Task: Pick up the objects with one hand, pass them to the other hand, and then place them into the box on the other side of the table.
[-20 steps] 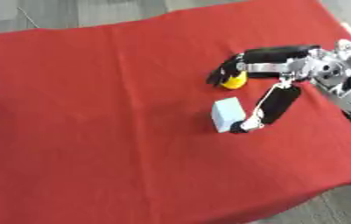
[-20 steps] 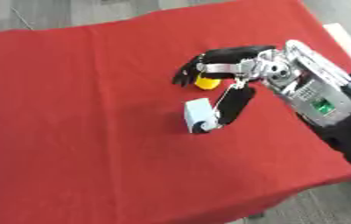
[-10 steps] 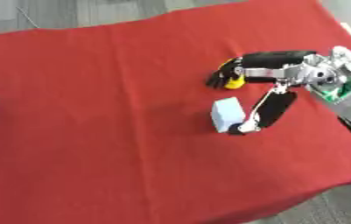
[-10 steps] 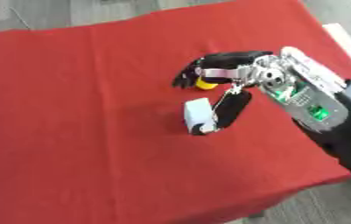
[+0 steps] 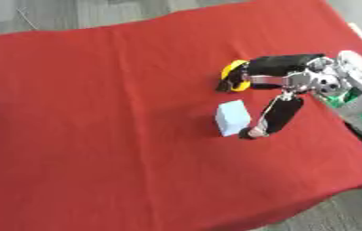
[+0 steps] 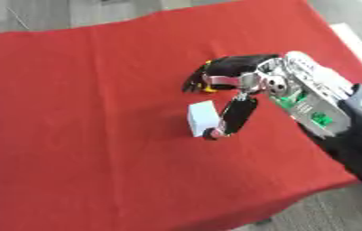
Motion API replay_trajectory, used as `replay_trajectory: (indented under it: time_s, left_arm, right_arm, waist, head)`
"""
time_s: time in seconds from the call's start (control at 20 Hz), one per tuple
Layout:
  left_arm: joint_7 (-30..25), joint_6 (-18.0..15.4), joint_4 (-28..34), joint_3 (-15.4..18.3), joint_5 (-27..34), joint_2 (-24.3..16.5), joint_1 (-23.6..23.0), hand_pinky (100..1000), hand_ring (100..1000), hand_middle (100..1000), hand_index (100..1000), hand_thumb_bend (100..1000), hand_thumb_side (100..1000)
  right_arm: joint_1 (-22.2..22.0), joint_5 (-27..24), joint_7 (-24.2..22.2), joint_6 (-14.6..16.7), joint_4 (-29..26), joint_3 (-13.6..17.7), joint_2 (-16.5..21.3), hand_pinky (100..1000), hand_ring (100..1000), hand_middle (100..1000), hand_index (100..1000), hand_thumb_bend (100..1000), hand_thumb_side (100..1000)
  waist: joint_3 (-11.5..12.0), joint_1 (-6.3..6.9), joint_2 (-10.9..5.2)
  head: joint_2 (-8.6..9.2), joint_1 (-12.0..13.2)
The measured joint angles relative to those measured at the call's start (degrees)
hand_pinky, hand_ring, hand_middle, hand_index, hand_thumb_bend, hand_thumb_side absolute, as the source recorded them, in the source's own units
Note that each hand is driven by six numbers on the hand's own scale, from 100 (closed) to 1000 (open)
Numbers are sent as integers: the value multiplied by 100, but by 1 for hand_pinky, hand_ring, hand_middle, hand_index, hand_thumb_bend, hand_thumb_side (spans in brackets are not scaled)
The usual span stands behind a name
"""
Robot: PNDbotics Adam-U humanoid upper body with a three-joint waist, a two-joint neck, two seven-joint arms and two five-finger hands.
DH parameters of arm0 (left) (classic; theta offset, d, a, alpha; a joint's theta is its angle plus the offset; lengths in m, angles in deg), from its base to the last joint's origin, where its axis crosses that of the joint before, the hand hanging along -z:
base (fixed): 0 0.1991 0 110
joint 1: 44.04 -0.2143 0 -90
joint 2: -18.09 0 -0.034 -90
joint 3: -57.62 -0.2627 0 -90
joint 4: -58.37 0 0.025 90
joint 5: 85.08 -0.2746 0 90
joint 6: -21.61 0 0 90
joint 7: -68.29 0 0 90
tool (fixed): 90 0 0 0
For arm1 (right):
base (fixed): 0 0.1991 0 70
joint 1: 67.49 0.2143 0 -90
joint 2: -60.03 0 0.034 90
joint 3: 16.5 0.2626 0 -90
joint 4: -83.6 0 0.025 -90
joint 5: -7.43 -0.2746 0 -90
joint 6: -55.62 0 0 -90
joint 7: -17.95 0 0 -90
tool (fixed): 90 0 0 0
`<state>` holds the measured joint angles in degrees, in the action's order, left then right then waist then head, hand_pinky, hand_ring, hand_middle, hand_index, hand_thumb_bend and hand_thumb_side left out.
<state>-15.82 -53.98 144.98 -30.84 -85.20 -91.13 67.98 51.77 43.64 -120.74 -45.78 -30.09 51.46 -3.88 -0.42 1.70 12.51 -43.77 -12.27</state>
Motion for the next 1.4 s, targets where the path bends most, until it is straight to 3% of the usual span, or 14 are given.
replay_trajectory:
  time_s: [0.45, 0.5, 0.55, 1.4]
  left_arm:
    - [-17, 8, -30, 0, 0, 48, -29, 815, 805, 786, 732, 152, 772]
    - [-18, 8, -30, 0, 0, 50, -29, 815, 805, 786, 732, 152, 772]
    - [-18, 8, -30, 0, 0, 50, -29, 815, 808, 786, 732, 151, 772]
    - [-38, 2, -30, 0, 2, 100, -36, 817, 810, 788, 732, 142, 778]
  right_arm:
    - [69, 242, -38, 55, 234, -73, -72, 900, 853, 817, 892, 437, 195]
    - [86, 285, -27, 81, 271, -84, -93, 901, 853, 817, 891, 393, 172]
    - [98, 318, -13, 102, 309, -104, -102, 901, 853, 817, 891, 436, 192]
    - [107, 623, 244, 297, 928, -209, -203, 897, 847, 806, 875, 434, 182]
  waist:
    - [2, 15, 0]
    - [6, 28, 0]
    - [10, 39, 0]
    - [42, 110, 2]
  head:
    - [1, -53]
    - [1, -55]
    - [1, -56]
    - [3, -96]
